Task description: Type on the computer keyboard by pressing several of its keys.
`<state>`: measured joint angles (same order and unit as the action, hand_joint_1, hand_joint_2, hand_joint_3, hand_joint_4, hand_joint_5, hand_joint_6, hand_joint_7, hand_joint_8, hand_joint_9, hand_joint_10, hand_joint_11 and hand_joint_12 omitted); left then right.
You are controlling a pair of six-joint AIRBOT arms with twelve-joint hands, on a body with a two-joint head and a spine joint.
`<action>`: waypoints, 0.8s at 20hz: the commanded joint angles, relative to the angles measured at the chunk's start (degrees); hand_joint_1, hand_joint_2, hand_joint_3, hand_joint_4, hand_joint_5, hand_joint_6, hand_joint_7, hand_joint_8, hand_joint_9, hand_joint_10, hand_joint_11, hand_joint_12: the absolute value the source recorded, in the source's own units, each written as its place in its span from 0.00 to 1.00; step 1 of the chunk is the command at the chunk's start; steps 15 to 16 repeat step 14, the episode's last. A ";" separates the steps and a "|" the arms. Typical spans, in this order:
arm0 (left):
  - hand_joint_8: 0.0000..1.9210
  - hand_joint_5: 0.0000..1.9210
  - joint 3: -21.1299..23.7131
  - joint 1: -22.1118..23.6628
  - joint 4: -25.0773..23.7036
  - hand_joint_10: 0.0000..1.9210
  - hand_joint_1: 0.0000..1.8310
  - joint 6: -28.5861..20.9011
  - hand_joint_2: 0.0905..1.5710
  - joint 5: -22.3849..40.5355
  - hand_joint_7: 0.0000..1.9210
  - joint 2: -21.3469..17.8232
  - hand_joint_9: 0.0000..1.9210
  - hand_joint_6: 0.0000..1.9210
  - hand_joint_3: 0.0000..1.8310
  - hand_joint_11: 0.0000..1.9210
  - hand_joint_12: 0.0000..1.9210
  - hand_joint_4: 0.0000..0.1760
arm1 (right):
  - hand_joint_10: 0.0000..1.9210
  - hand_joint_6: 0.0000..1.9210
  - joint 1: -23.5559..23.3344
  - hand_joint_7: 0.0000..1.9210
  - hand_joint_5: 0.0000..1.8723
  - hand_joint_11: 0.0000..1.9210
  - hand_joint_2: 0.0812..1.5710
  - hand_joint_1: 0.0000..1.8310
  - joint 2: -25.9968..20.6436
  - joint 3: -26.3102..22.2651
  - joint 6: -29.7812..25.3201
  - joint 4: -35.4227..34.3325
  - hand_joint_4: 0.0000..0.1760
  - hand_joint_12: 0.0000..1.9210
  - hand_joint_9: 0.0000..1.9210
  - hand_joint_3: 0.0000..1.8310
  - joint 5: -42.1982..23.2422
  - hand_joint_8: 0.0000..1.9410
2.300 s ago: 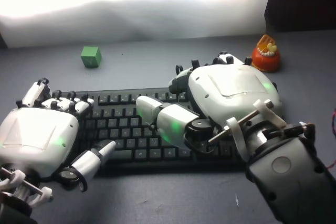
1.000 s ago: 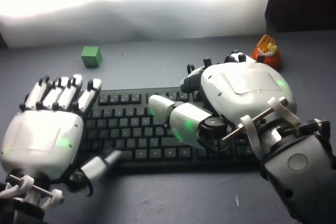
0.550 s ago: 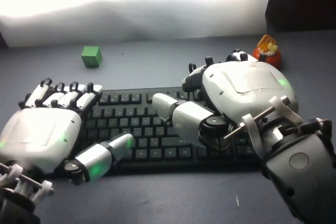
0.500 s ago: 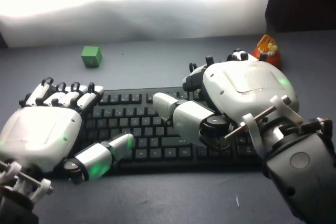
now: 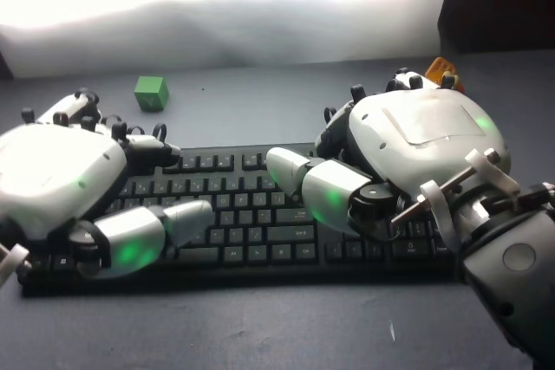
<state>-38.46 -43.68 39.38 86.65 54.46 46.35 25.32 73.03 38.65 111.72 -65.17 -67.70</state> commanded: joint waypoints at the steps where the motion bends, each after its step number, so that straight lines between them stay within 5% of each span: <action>1: 0.20 0.40 0.77 1.71 -2.91 0.57 0.06 -0.24 0.77 1.95 0.42 -0.75 0.23 0.09 0.00 0.02 0.89 0.00 | 0.65 0.23 -0.40 0.55 0.51 0.18 0.76 0.00 -0.51 -0.20 -0.45 5.62 0.00 0.94 0.37 0.00 -3.54 0.23; 2: 0.45 0.43 1.24 3.03 -3.47 0.71 0.06 -0.24 0.78 0.19 0.39 -1.08 0.27 0.17 0.00 0.11 0.95 0.00 | 0.72 0.42 -0.41 0.52 0.49 0.25 0.76 0.00 -0.70 -0.20 -0.59 5.62 0.00 0.96 0.39 0.00 -3.59 0.47; 3: 0.67 0.41 1.60 4.17 -3.82 0.86 0.06 -0.24 0.78 -1.27 0.37 -1.17 0.29 0.36 0.00 0.20 0.99 0.00 | 0.82 0.55 -0.39 0.53 0.50 0.33 0.76 0.00 -0.96 -0.21 -0.65 5.61 0.00 0.99 0.43 0.00 -3.61 0.63; 5: 0.85 0.38 2.27 5.85 -4.01 0.96 0.07 -0.24 0.80 -2.56 0.38 -1.08 0.35 0.69 0.00 0.28 1.00 0.00 | 0.98 0.79 -0.20 0.59 0.51 0.49 0.76 0.00 -1.67 -0.39 -0.77 5.60 0.00 1.00 0.53 0.00 -3.51 0.83; 8: 0.91 0.48 3.20 7.32 -4.01 1.00 0.13 -0.24 0.85 -2.64 0.53 -0.96 0.50 0.87 0.01 0.44 1.00 0.00 | 1.00 0.99 0.62 0.65 0.58 0.67 0.84 0.09 -2.95 -1.04 -0.97 5.59 0.00 1.00 0.66 0.01 -3.00 1.00; 11: 0.92 0.49 3.39 7.74 -4.09 1.00 0.20 -0.24 0.89 -2.64 0.56 -0.85 0.54 0.89 0.01 0.51 1.00 0.00 | 1.00 1.00 1.13 0.68 0.61 0.70 0.89 0.23 -3.81 -1.68 -1.32 5.58 0.00 1.00 0.69 0.02 -2.77 1.00; 16: 0.95 0.49 3.39 8.03 -4.30 1.00 0.24 -0.27 0.91 -2.72 0.56 -0.83 0.55 0.92 0.01 0.53 1.00 0.00 | 1.00 1.00 1.19 0.69 0.61 0.71 0.93 0.20 -4.42 -1.76 -1.39 5.58 0.00 1.00 0.70 0.03 -2.76 1.00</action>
